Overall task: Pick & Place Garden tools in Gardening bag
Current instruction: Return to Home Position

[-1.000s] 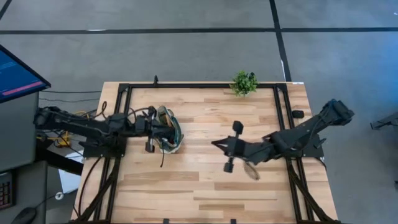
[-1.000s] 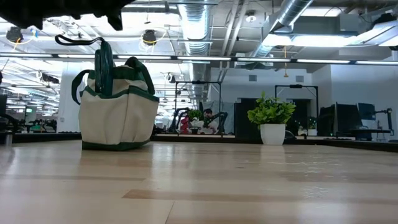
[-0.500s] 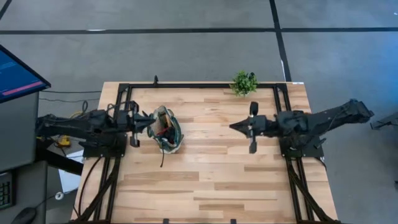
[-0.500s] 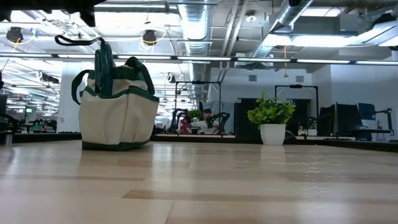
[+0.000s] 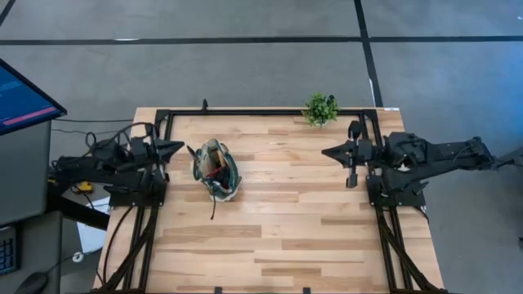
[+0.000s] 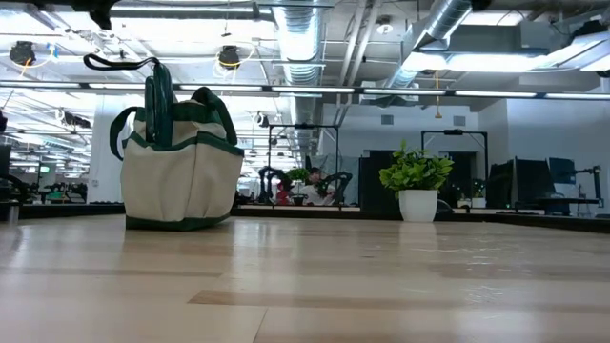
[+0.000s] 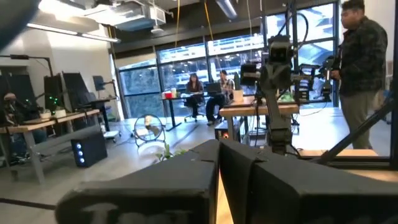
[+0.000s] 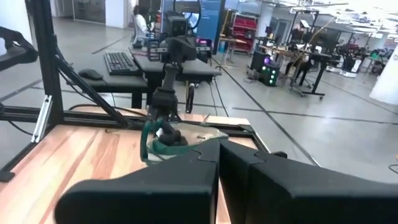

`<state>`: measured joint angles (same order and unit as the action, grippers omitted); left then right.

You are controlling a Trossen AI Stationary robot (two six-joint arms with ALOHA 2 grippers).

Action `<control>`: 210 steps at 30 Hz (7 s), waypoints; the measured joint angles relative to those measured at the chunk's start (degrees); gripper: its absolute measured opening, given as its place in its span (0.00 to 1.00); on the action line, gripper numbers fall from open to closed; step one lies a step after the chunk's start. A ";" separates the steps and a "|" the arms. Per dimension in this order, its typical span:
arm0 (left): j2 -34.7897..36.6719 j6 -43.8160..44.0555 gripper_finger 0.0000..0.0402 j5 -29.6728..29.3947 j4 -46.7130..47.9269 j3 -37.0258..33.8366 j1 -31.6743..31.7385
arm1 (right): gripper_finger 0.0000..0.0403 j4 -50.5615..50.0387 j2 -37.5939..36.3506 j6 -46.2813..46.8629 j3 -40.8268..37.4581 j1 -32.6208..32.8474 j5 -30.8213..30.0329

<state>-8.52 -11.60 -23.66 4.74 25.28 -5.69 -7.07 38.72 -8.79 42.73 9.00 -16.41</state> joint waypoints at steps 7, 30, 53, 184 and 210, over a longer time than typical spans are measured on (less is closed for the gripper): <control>8.08 0.18 0.01 -0.06 5.13 0.00 0.00 | 0.00 0.30 -7.29 1.68 -6.89 -0.55 0.07; 7.81 1.55 0.01 -0.32 7.94 0.28 0.00 | 0.00 1.62 -36.25 2.64 -21.37 -0.40 0.07; 7.79 4.99 0.01 6.19 8.38 0.24 0.00 | 0.00 18.43 -38.53 4.34 -40.79 -0.40 4.73; 8.38 9.32 0.01 23.72 -9.29 -24.92 -0.01 | 0.00 7.56 -38.37 2.81 -42.37 -1.67 16.46; 8.38 9.32 0.01 23.72 -10.07 -24.92 -0.01 | 0.00 7.56 -38.38 2.79 -42.37 -1.67 16.46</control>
<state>-0.14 -2.28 0.05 -5.32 0.36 -5.70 0.49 0.34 -6.00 0.36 7.33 0.05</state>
